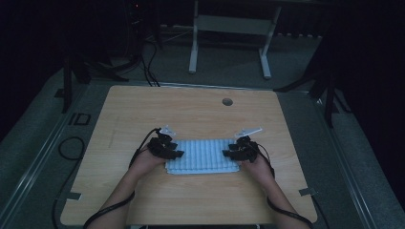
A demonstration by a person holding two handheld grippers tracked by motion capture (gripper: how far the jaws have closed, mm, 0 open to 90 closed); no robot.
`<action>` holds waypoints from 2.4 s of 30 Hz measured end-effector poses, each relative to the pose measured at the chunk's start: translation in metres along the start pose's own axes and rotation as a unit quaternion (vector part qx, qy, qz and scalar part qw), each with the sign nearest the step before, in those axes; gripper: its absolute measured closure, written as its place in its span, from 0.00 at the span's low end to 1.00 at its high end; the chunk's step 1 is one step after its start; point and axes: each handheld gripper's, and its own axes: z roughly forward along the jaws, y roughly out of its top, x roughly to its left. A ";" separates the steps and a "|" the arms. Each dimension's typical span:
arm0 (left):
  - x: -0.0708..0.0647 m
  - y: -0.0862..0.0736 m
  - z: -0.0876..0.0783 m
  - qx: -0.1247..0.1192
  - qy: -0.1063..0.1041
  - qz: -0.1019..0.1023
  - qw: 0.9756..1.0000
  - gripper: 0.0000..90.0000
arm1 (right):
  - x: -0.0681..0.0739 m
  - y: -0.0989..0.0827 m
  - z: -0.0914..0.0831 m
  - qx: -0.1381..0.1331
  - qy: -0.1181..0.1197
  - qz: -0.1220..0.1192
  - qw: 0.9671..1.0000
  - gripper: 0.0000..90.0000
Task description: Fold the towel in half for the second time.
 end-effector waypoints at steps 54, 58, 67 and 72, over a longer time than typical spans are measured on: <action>-0.014 -0.057 -0.042 -0.039 0.027 -0.063 0.997 0.02 | -0.010 -0.034 -0.054 -0.074 -0.028 -0.004 0.997 0.15; -0.015 -0.065 -0.051 -0.051 0.031 -0.062 0.996 0.02 | -0.013 -0.047 -0.061 -0.076 -0.034 0.003 0.997 0.15; -0.007 -0.092 -0.071 -0.075 0.052 -0.083 0.992 0.02 | -0.020 -0.078 -0.079 -0.084 -0.058 0.021 0.995 0.15; -0.005 -0.105 -0.079 -0.077 0.078 -0.077 0.991 0.02 | -0.024 -0.092 -0.091 -0.086 -0.070 0.040 0.993 0.15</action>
